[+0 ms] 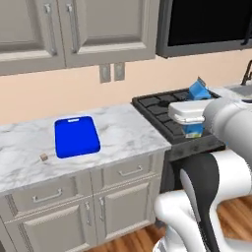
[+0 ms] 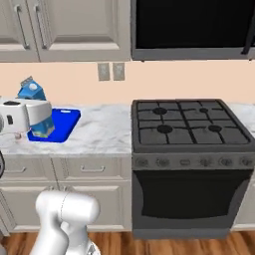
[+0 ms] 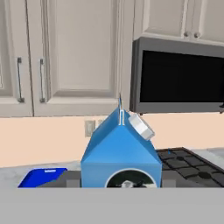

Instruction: Take out the milk from the fridge and place it on the tray on the counter. Then take the sugar cube near the tray and place it in the tray.

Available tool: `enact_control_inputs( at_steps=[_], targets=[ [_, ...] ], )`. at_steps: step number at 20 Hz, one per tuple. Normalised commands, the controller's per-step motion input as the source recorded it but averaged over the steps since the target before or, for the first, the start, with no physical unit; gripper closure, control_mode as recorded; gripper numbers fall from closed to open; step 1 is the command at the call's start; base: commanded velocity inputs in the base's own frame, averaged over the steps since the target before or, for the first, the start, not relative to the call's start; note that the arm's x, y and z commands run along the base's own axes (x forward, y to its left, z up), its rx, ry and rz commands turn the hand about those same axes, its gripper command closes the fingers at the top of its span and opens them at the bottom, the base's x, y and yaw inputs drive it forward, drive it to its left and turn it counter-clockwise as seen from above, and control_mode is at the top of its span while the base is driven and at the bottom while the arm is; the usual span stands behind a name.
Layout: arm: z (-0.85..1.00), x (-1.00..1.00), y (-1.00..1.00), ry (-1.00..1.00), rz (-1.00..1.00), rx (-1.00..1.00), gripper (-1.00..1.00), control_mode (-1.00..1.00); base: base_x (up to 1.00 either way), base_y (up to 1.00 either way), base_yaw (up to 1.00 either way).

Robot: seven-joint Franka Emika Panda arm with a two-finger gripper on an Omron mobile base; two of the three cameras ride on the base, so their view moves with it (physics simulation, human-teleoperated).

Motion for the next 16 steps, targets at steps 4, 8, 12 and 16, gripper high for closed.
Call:
enact_control_inputs(
  at_steps=[4,8,12,16],
  targets=[
    [0.00,0.00,0.00,0.00,0.00,0.00,1.00,1.00,0.47,0.10,0.44],
    [0.00,0.00,0.00,0.00,0.00,0.00,1.00,1.00,0.52,0.15,0.39],
    [0.00,0.00,0.00,0.00,0.00,0.00,1.00,1.00,0.56,0.06,0.41],
    [0.00,0.00,0.00,0.00,0.00,0.00,1.00,1.00,0.43,-0.06,0.24]
  ],
)
